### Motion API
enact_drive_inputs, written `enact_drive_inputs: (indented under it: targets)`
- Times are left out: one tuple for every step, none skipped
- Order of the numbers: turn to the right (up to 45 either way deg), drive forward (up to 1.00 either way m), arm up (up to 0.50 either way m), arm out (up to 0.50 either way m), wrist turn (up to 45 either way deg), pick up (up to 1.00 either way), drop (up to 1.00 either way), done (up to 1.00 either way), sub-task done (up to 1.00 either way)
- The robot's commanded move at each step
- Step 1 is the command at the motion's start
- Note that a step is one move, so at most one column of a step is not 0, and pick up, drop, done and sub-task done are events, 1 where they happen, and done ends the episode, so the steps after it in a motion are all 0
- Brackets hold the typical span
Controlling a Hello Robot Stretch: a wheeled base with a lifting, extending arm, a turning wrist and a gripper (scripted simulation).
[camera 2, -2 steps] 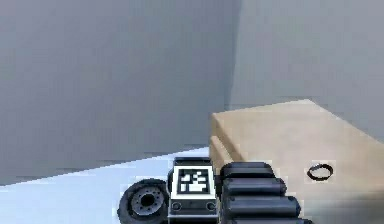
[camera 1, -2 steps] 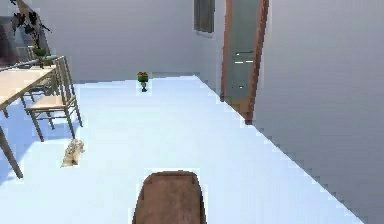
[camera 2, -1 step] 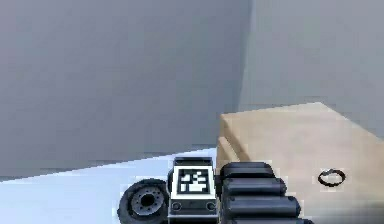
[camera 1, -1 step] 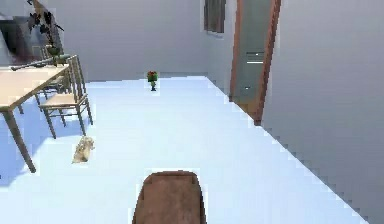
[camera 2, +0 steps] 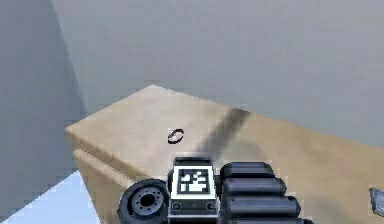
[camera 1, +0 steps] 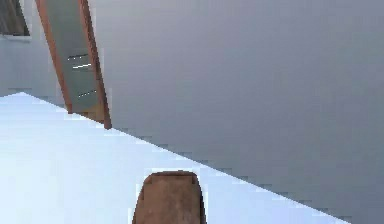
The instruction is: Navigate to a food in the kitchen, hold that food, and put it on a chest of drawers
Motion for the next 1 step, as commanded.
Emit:
enact_drive_inputs:
  targets:
    - [45.0,0.00,0.00,0.00,0.0,0.00,0.00,0.00,0.00]
